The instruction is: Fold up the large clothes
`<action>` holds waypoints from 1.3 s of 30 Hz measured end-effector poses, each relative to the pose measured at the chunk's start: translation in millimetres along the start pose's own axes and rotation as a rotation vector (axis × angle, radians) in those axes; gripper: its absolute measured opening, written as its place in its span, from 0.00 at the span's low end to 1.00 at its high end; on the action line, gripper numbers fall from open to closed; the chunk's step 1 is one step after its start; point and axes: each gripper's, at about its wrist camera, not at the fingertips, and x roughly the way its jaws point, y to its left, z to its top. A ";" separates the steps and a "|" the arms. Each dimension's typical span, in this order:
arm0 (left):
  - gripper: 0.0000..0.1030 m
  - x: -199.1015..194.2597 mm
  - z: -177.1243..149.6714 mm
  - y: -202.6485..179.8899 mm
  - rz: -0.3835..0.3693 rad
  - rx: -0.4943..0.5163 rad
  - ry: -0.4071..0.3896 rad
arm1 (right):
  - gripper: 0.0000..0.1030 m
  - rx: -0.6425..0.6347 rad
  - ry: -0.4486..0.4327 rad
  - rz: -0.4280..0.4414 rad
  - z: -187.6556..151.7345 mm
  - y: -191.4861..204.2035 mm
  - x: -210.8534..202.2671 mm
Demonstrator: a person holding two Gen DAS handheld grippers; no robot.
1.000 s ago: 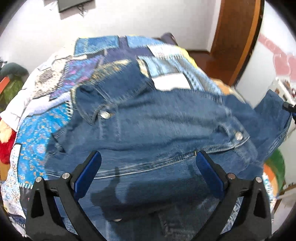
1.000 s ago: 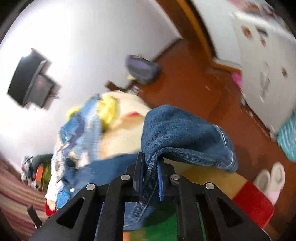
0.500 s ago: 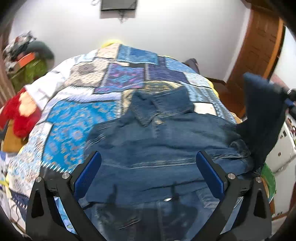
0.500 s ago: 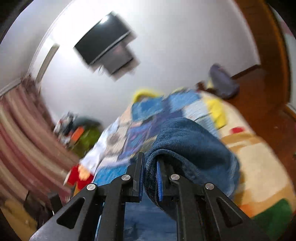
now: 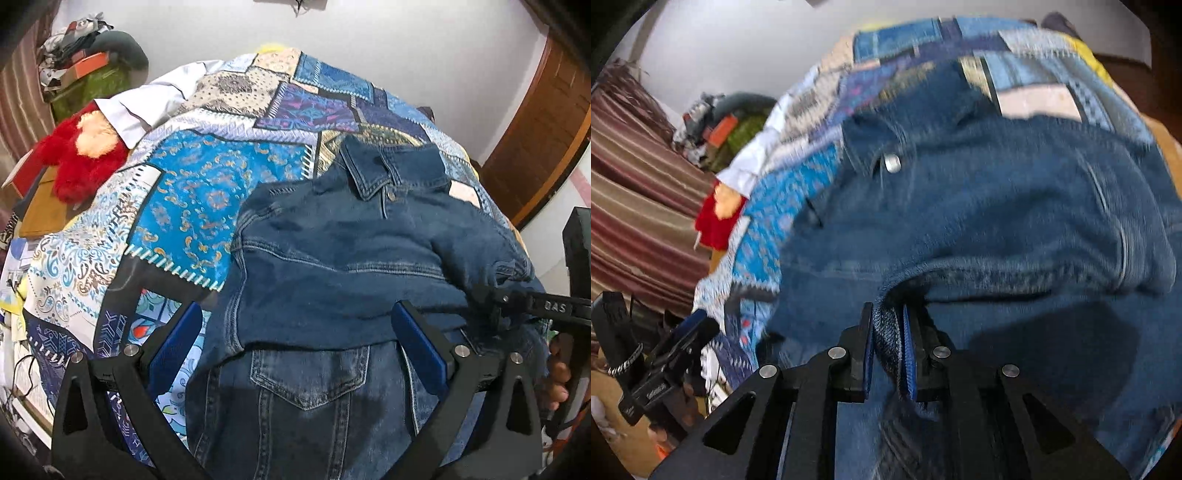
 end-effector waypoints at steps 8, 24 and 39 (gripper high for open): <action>1.00 -8.2 8.6 -58.9 -0.074 0.124 -0.014 | 0.10 -0.042 -0.001 0.028 -19.0 -1.6 -51.2; 1.00 64.7 8.6 -247.3 -0.066 0.659 0.074 | 0.10 -0.031 -0.243 -0.301 -19.9 -105.2 -154.5; 0.13 91.4 16.9 -300.5 -0.029 0.785 -0.007 | 0.10 0.030 -0.156 -0.259 -20.0 -141.0 -112.4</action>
